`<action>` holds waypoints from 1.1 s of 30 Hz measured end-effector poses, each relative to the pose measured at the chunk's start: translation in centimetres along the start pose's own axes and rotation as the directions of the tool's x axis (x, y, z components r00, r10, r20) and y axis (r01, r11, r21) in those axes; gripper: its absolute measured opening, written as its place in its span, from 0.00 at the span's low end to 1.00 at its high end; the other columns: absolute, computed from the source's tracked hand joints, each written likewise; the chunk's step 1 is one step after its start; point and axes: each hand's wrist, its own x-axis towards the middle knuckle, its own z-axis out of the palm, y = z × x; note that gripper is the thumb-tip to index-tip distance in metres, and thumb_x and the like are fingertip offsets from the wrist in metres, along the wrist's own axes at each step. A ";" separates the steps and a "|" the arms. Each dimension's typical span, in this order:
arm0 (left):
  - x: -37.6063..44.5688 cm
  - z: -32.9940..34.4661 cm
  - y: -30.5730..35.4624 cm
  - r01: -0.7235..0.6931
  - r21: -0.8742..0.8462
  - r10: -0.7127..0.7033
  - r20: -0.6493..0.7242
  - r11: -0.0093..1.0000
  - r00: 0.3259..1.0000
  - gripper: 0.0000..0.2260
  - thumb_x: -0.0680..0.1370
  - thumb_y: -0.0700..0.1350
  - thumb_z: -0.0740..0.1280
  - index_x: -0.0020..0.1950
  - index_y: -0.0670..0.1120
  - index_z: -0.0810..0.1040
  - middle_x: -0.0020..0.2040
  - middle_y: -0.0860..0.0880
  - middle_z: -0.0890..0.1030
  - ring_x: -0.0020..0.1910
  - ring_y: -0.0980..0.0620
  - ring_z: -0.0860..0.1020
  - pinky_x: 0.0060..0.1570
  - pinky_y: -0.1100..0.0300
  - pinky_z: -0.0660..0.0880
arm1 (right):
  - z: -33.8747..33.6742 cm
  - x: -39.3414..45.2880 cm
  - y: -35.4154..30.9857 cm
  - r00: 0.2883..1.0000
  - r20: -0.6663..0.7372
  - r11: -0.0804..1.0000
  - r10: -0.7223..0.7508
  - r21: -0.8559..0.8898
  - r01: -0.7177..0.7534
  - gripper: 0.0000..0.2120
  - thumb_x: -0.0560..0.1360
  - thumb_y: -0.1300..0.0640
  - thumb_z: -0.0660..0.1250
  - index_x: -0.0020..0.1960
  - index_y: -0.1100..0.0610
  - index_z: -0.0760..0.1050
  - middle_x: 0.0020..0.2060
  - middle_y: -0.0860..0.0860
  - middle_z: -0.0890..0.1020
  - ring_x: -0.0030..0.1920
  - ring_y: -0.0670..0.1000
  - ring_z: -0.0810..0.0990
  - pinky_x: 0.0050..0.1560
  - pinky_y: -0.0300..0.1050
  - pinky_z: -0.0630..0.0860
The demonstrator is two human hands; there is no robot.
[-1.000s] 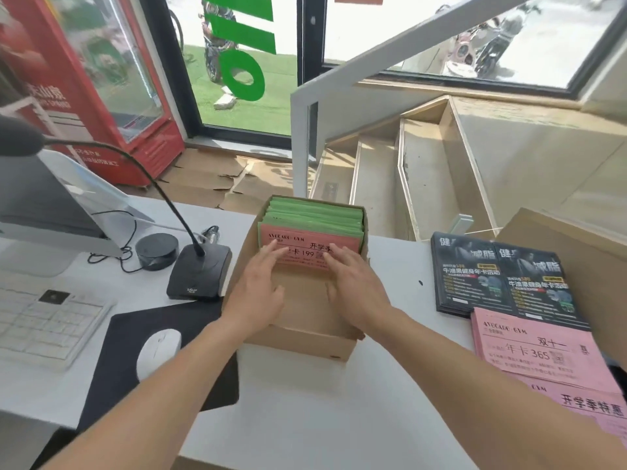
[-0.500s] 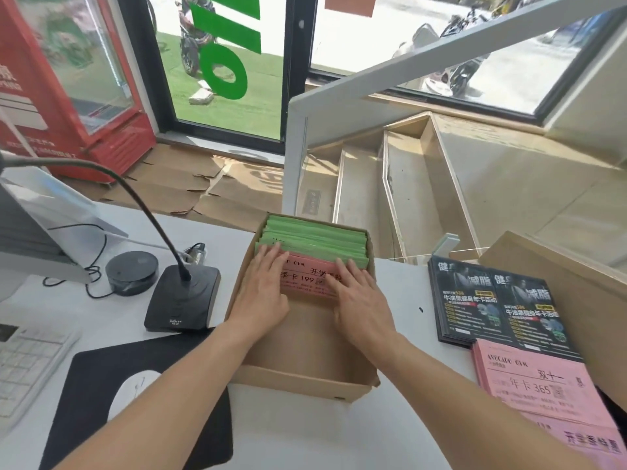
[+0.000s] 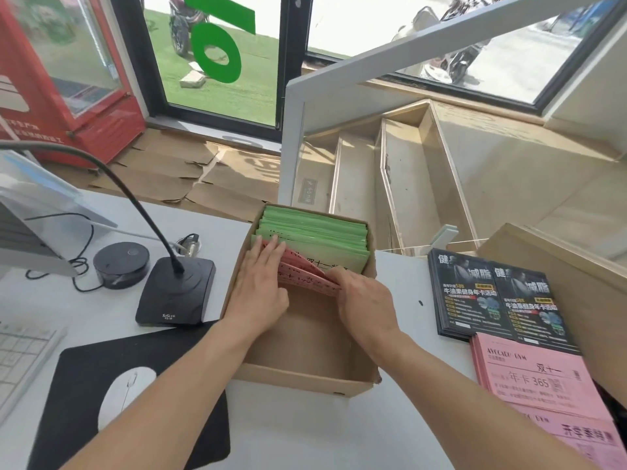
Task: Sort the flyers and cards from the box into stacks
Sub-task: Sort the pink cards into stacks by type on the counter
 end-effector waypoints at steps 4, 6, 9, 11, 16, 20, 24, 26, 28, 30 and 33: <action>0.0 0.0 0.0 -0.020 0.018 0.021 -0.039 1.000 0.999 0.38 0.74 0.35 0.63 0.83 0.47 0.54 0.83 0.51 0.54 0.82 0.52 0.43 0.80 0.53 0.41 | -0.1 0.0 -0.1 0.999 -0.025 0.998 -0.020 0.066 0.021 0.22 0.70 0.67 0.70 0.60 0.48 0.80 0.44 0.45 0.86 0.42 0.52 0.83 0.38 0.49 0.79; -0.1 0.0 0.0 -0.026 0.026 0.028 -0.057 0.999 0.998 0.38 0.74 0.35 0.63 0.83 0.47 0.54 0.82 0.50 0.56 0.82 0.52 0.44 0.81 0.52 0.43 | -0.2 0.0 -0.1 0.998 -0.041 0.997 -0.045 0.055 0.047 0.22 0.70 0.67 0.71 0.61 0.49 0.80 0.46 0.46 0.86 0.44 0.53 0.83 0.41 0.50 0.80; -0.3 0.1 0.0 -0.035 0.036 0.037 -0.064 0.999 0.997 0.37 0.75 0.35 0.63 0.83 0.47 0.54 0.82 0.50 0.56 0.82 0.52 0.45 0.81 0.53 0.43 | -0.3 -0.1 0.0 0.999 -0.014 0.997 -0.039 0.070 0.040 0.23 0.70 0.68 0.71 0.62 0.50 0.80 0.47 0.47 0.86 0.46 0.54 0.83 0.43 0.51 0.80; -0.3 0.2 -0.1 -0.039 0.033 0.041 -0.076 0.999 0.996 0.37 0.75 0.35 0.63 0.82 0.47 0.55 0.82 0.50 0.57 0.82 0.52 0.45 0.81 0.53 0.43 | -0.5 -0.2 -0.1 0.998 0.064 0.997 -0.018 0.082 0.012 0.26 0.71 0.66 0.68 0.67 0.49 0.75 0.49 0.46 0.84 0.48 0.54 0.83 0.44 0.52 0.80; -0.3 0.3 -0.3 -0.052 0.058 0.057 -0.087 0.997 0.995 0.37 0.75 0.35 0.65 0.82 0.48 0.55 0.82 0.50 0.57 0.82 0.52 0.45 0.80 0.55 0.40 | -0.3 -0.1 0.0 0.984 0.179 1.000 0.000 -0.013 0.002 0.25 0.76 0.63 0.64 0.69 0.46 0.73 0.49 0.48 0.86 0.48 0.56 0.84 0.45 0.51 0.79; -0.1 0.5 -0.6 -0.085 0.055 0.093 -0.146 0.995 0.985 0.33 0.75 0.35 0.68 0.79 0.46 0.64 0.80 0.48 0.64 0.82 0.50 0.50 0.79 0.57 0.39 | -1.0 -0.2 -0.2 0.990 0.121 0.987 0.074 0.131 -0.090 0.18 0.79 0.57 0.64 0.67 0.45 0.74 0.48 0.47 0.86 0.46 0.55 0.84 0.45 0.52 0.79; 0.4 0.9 -1.2 -0.109 0.062 0.118 -0.171 0.992 0.978 0.18 0.75 0.38 0.74 0.64 0.47 0.81 0.75 0.46 0.72 0.81 0.46 0.55 0.79 0.56 0.39 | -2.0 -0.6 -0.4 0.993 0.073 0.963 0.088 0.249 -0.104 0.20 0.77 0.42 0.59 0.64 0.47 0.78 0.52 0.45 0.85 0.47 0.53 0.83 0.46 0.53 0.79; 0.6 1.0 -1.4 -0.124 0.083 0.137 -0.187 0.989 0.973 0.10 0.75 0.39 0.74 0.55 0.48 0.85 0.72 0.46 0.75 0.80 0.44 0.58 0.80 0.54 0.42 | -1.8 -0.6 -0.2 0.994 0.089 0.970 0.069 0.226 -0.088 0.15 0.79 0.49 0.66 0.65 0.46 0.78 0.56 0.44 0.84 0.49 0.53 0.84 0.48 0.53 0.80; 0.6 0.9 -1.4 -0.147 0.112 0.168 -0.212 0.983 0.963 0.06 0.75 0.38 0.74 0.49 0.47 0.86 0.67 0.47 0.80 0.76 0.43 0.65 0.79 0.50 0.53 | -1.5 -0.6 0.1 0.990 0.121 0.977 0.066 0.193 -0.088 0.16 0.79 0.52 0.68 0.66 0.44 0.77 0.57 0.43 0.83 0.51 0.52 0.84 0.50 0.52 0.79; 0.3 0.7 -1.1 -0.159 0.138 0.187 -0.229 0.978 0.955 0.06 0.75 0.37 0.73 0.50 0.47 0.85 0.57 0.48 0.84 0.66 0.44 0.75 0.70 0.51 0.64 | -1.5 -0.4 0.0 0.985 0.155 0.982 0.076 0.161 -0.101 0.16 0.79 0.50 0.68 0.66 0.42 0.77 0.56 0.42 0.83 0.51 0.50 0.84 0.51 0.50 0.79; -0.4 -0.4 -0.1 -0.171 0.092 0.190 -0.279 0.981 0.941 0.08 0.77 0.37 0.72 0.53 0.47 0.84 0.49 0.49 0.86 0.49 0.45 0.82 0.52 0.52 0.76 | -1.8 -0.5 0.0 0.979 0.103 0.923 0.174 0.329 -0.198 0.15 0.78 0.55 0.68 0.63 0.41 0.78 0.52 0.41 0.85 0.50 0.47 0.83 0.52 0.47 0.79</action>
